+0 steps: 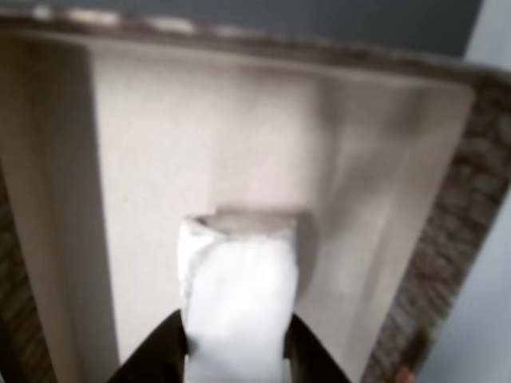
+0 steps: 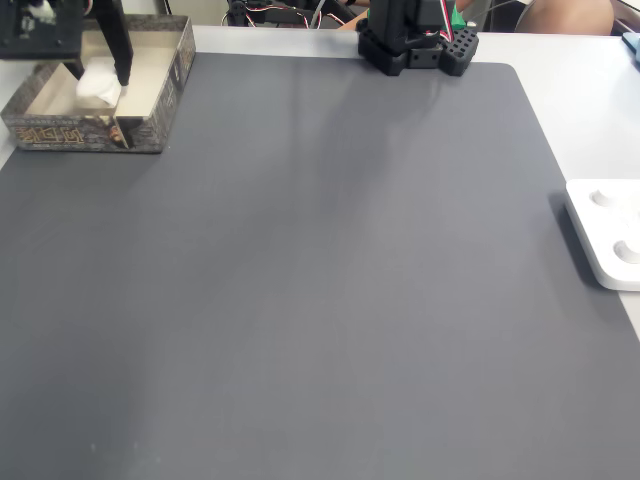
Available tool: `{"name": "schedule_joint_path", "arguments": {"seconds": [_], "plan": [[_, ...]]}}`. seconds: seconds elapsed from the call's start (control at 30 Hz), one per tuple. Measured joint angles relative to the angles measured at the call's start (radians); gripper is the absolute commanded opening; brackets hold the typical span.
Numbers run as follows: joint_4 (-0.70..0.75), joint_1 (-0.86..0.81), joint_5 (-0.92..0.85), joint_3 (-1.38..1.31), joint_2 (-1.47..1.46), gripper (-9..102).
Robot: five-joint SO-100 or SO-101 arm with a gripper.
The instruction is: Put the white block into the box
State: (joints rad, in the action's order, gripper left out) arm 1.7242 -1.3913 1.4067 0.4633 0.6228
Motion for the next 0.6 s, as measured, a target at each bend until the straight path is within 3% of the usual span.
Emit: {"name": "schedule_joint_path", "arguments": {"seconds": [0.13, 0.6], "plan": [[0.000, 0.002, -0.037, 0.000, 0.000, 1], [-0.043, 0.002, -0.066, 0.000, 0.000, 27]]}}
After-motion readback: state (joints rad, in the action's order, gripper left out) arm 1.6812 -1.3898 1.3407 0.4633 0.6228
